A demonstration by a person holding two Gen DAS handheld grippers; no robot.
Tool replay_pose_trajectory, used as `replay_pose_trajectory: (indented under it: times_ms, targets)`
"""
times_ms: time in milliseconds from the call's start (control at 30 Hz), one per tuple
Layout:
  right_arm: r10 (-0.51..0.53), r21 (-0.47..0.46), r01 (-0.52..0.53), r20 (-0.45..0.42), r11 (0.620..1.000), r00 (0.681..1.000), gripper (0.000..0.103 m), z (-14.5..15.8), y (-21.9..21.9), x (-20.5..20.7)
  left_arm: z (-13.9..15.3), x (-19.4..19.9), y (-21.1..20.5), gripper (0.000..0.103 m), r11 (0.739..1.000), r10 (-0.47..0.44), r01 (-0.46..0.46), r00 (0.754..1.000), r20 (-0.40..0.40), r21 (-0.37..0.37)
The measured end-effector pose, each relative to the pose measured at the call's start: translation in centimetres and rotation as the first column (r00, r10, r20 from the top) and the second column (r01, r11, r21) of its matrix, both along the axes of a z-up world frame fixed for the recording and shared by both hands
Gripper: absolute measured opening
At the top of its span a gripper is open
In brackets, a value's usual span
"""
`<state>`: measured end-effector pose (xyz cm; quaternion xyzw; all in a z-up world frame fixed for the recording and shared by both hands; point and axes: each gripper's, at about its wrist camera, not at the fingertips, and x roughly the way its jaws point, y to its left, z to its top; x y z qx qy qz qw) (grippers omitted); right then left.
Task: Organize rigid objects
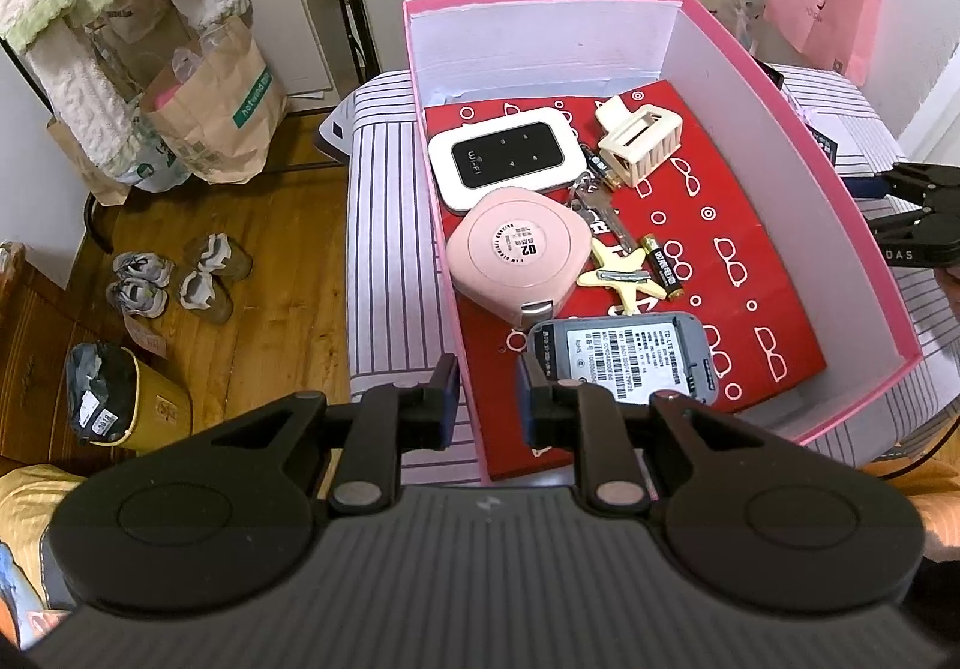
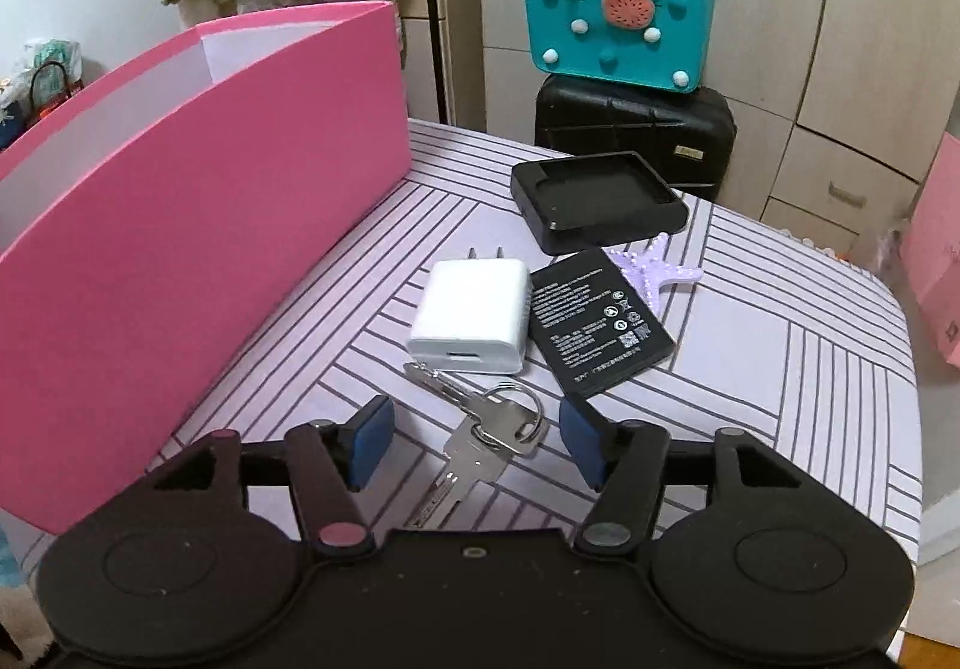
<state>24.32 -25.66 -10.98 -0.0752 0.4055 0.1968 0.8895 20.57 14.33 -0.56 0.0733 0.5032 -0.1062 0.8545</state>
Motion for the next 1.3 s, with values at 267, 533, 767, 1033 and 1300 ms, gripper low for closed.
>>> replay_pose_trajectory:
  times_ms: [267,533,767,1033,1300]
  targets:
    - [-0.062,0.162,0.071,-0.063,0.984,0.996,0.004,1.3,-2.6,-0.5,0.1,0.0,-0.1,0.018,1.0,0.005,-0.005,1.0,0.003,-0.006]
    - [-0.062,0.229,0.08,-0.082,0.97,0.995,0.004,2.6,-3.3,-1.5,0.1,-0.2,0.3,0.02,1.0,-0.002,0.002,1.0,0.01,-0.03]
    - [-0.009,0.105,0.007,0.017,0.994,1.0,0.004,6.4,-1.1,-2.8,0.0,-0.5,-0.2,0.02,0.999,-0.037,0.037,0.999,0.02,0.014]
    - [0.084,0.067,-0.092,0.125,0.993,0.989,0.004,13.0,1.7,-4.0,-0.1,-0.7,0.0,0.02,0.999,-0.053,0.053,0.998,0.023,0.002]
    - [0.181,0.043,-0.199,0.265,0.979,0.947,0.004,17.6,6.2,-5.2,0.1,-0.8,0.6,0.02,0.998,-0.065,0.065,0.998,0.018,-0.027]
